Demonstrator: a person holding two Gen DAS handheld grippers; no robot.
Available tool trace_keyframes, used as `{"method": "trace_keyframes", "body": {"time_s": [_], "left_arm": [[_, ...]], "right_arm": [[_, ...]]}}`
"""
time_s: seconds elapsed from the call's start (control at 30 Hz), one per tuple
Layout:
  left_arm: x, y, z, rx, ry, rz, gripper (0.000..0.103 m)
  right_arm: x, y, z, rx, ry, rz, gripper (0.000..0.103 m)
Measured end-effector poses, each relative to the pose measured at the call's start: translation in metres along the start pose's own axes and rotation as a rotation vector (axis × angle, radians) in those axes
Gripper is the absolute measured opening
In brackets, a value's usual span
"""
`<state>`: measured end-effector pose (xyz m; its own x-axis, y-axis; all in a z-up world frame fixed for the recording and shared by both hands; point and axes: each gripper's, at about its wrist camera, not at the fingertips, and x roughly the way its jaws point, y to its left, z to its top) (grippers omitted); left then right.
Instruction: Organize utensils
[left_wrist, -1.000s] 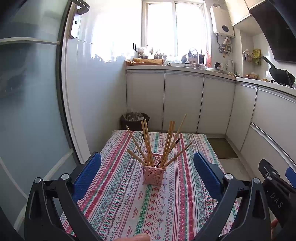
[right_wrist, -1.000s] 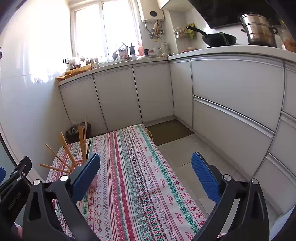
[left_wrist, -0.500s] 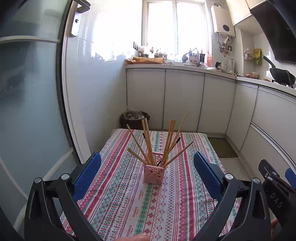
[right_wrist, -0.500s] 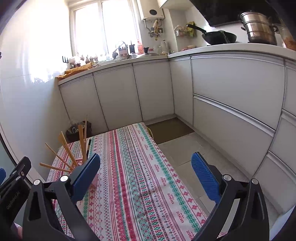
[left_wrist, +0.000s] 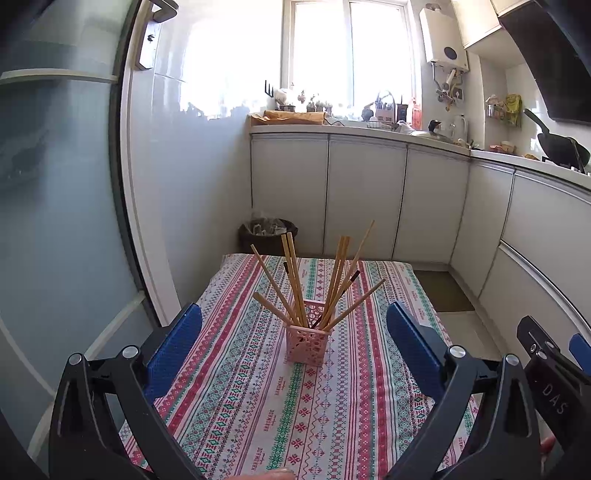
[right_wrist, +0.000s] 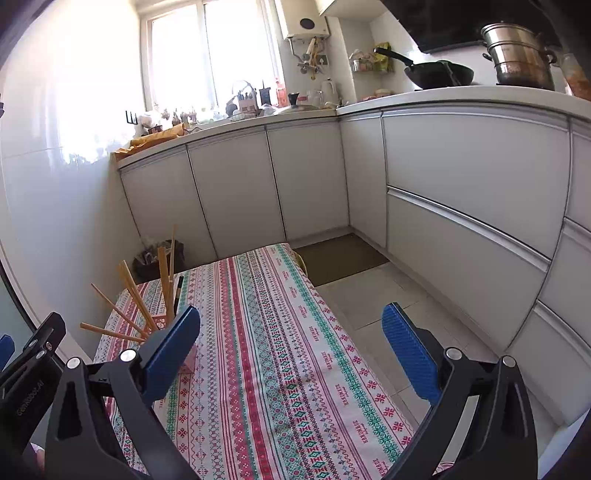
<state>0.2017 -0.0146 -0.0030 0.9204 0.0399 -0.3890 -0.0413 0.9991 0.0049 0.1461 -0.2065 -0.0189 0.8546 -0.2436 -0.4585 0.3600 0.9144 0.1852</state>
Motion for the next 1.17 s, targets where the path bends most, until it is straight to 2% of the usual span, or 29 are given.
{"method": "trace_keyframes", "body": {"time_s": [0.07, 0.43, 0.73, 0.8, 0.87, 0.9, 0.93, 0.97, 1.03, 1.17], "left_arm": [[0.001, 0.000, -0.001, 0.003, 0.001, -0.017, 0.096], [0.004, -0.001, -0.001, 0.008, 0.010, 0.001, 0.096], [0.006, 0.000, 0.000, 0.028, 0.006, 0.048, 0.095], [0.006, 0.001, 0.000, 0.023, 0.004, 0.033, 0.080], [0.006, 0.004, 0.000, 0.010, 0.004, 0.020, 0.054], [0.006, 0.008, 0.000, -0.013, -0.004, 0.033, 0.049], [0.005, 0.011, 0.001, -0.028, -0.016, 0.035, 0.050], [0.004, 0.013, 0.002, -0.033, -0.024, 0.036, 0.069], [0.000, 0.014, 0.004, -0.033, -0.043, 0.066, 0.097], [-0.002, 0.013, 0.003, -0.031, -0.030, 0.055, 0.096]], "right_arm": [[0.000, 0.001, 0.000, -0.001, 0.000, 0.001, 0.096], [0.000, 0.002, -0.002, -0.004, -0.001, 0.002, 0.096], [-0.001, 0.001, -0.002, -0.004, 0.001, 0.003, 0.096], [-0.001, 0.001, -0.002, -0.003, 0.002, 0.004, 0.096], [-0.001, 0.001, -0.002, -0.003, 0.003, 0.004, 0.096], [-0.001, 0.001, -0.003, -0.004, 0.003, 0.005, 0.096], [-0.001, 0.001, -0.002, -0.003, 0.003, 0.005, 0.096], [-0.001, 0.001, -0.002, -0.003, 0.001, 0.005, 0.096], [-0.002, 0.000, -0.002, -0.002, -0.003, 0.004, 0.096], [-0.001, 0.000, -0.003, 0.000, 0.001, 0.007, 0.096]]}}
